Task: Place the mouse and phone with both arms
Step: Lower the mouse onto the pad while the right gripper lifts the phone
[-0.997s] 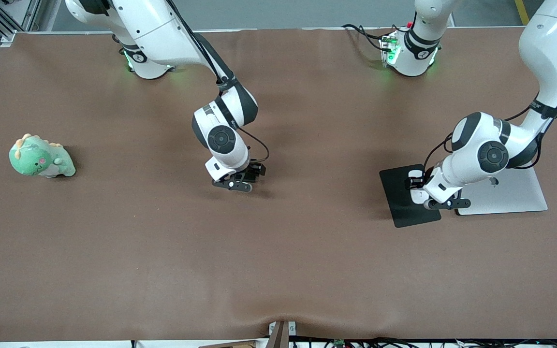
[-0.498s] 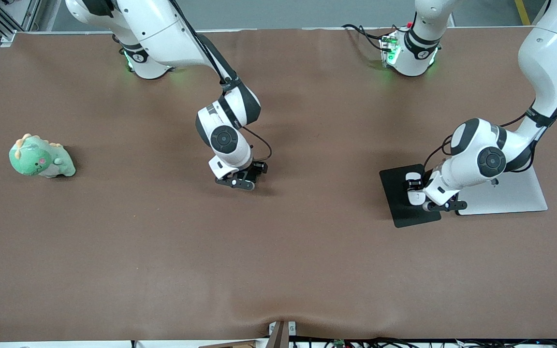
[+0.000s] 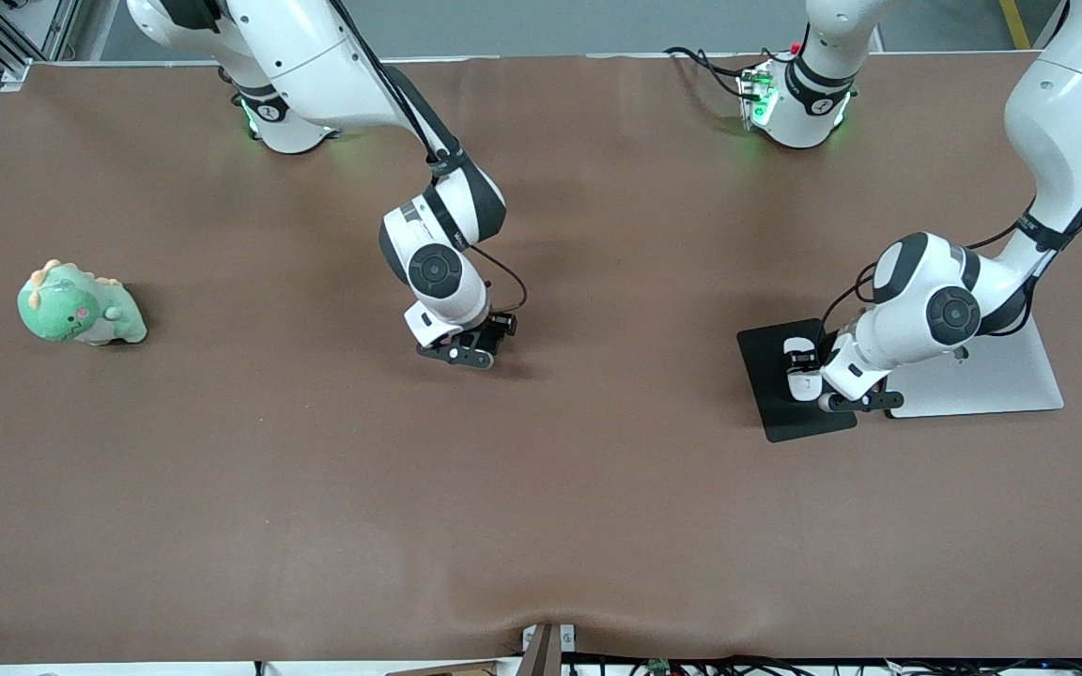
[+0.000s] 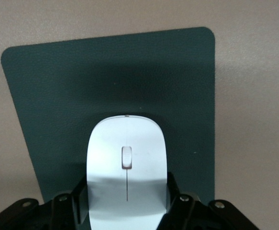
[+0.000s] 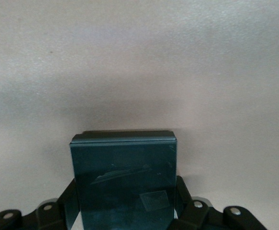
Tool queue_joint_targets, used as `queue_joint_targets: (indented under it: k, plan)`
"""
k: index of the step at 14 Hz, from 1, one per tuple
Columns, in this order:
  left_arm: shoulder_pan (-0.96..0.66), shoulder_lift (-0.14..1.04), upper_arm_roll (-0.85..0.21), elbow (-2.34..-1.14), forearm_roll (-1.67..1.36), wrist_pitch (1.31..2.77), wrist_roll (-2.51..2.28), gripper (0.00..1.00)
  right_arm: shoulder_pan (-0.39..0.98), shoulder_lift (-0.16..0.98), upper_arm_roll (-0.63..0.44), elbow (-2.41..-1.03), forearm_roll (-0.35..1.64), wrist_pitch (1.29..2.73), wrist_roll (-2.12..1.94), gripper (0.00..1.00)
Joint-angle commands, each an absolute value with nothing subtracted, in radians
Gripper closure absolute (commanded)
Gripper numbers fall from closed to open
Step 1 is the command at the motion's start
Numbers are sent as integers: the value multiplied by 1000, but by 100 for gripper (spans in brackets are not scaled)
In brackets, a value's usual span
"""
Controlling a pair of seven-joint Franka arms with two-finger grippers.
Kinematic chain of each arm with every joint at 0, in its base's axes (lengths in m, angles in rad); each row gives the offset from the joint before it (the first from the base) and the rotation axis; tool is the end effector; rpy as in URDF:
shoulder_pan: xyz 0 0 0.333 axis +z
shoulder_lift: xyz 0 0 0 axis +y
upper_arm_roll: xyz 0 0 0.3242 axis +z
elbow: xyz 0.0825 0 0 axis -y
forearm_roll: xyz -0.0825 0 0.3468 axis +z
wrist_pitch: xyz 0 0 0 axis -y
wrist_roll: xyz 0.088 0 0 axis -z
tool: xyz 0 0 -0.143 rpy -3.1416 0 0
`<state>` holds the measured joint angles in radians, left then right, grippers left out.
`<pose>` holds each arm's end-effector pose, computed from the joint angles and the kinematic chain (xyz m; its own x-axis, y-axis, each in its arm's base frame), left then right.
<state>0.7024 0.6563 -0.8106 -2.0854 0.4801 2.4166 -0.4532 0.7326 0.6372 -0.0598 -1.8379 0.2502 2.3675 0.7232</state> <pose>0.5488 -0.0516 0.1895 0.9940 0.0452 -0.0992 0.0589 -0.9884 0.1399 0.4716 0.3894 0.1723 0.9610 -0.2228 -0.1640 -0.2280 -0.9736 -0.0136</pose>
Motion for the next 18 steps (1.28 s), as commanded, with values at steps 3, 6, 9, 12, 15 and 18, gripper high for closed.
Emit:
queue_joint_targets:
  k: [3, 6, 9, 12, 15, 18]
  plan:
    - [703, 667, -804, -2088, 505, 2454, -474, 100, 692, 569, -66, -1844, 267, 2319, 747, 100]
    - [701, 680, -784, -2088, 514, 2473, -474, 100, 646, 537, -66, -1848, 267, 2278, 733, 100]
    - [701, 684, -779, -2088, 518, 2474, -474, 72, 595, 508, -67, -1855, 264, 2240, 716, 100]
    - [704, 681, -781, -2088, 520, 2474, -474, 0, 537, 485, -67, -1894, 264, 2241, 617, 100]
    - [703, 669, -785, -2073, 523, 2467, -474, 0, 480, 443, -69, -1956, 262, 2241, 526, 100]
    - [703, 632, -821, -2051, 523, 2447, -477, 0, 442, 404, -78, -2017, 256, 2246, 451, 100]
